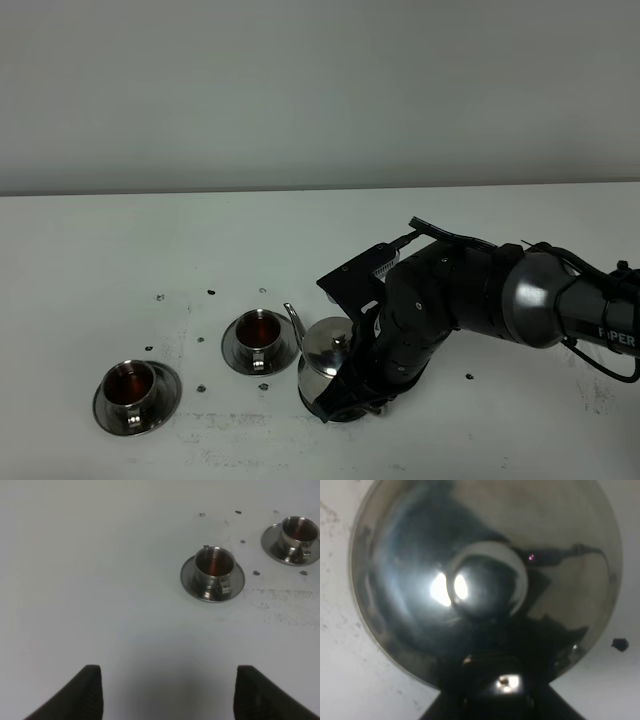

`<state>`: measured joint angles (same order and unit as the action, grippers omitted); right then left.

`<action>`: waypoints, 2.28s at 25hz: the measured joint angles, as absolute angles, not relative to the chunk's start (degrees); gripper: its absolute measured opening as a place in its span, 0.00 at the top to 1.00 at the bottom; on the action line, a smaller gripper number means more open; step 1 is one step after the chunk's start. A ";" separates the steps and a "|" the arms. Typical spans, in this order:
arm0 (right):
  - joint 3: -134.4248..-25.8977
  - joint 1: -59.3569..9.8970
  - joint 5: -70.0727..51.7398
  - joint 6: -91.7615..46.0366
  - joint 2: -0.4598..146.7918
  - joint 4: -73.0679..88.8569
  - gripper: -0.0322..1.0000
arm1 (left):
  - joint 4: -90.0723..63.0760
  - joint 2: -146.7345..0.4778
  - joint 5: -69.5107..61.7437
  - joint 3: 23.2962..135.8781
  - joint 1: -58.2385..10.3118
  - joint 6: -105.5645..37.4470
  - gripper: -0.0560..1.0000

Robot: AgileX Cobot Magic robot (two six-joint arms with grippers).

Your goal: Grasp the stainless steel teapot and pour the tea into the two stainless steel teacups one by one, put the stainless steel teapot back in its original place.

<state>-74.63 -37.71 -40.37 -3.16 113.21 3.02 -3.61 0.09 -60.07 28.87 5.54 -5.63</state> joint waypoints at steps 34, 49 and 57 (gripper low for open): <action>-74.63 -37.16 -42.83 -2.54 108.88 2.35 0.41 | -3.56 0.09 -60.07 28.87 5.54 -5.69 0.37; -71.21 -17.81 -54.88 3.96 79.19 -12.08 0.41 | -3.56 0.09 -60.07 28.87 5.54 -5.64 0.37; -55.57 -2.70 -57.58 4.55 52.46 -13.37 0.41 | -3.56 0.09 -60.07 28.87 5.54 -5.64 0.37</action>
<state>-55.57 -2.70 -57.58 4.55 52.46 -13.37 -3.56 0.09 -60.07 28.87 5.54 -5.64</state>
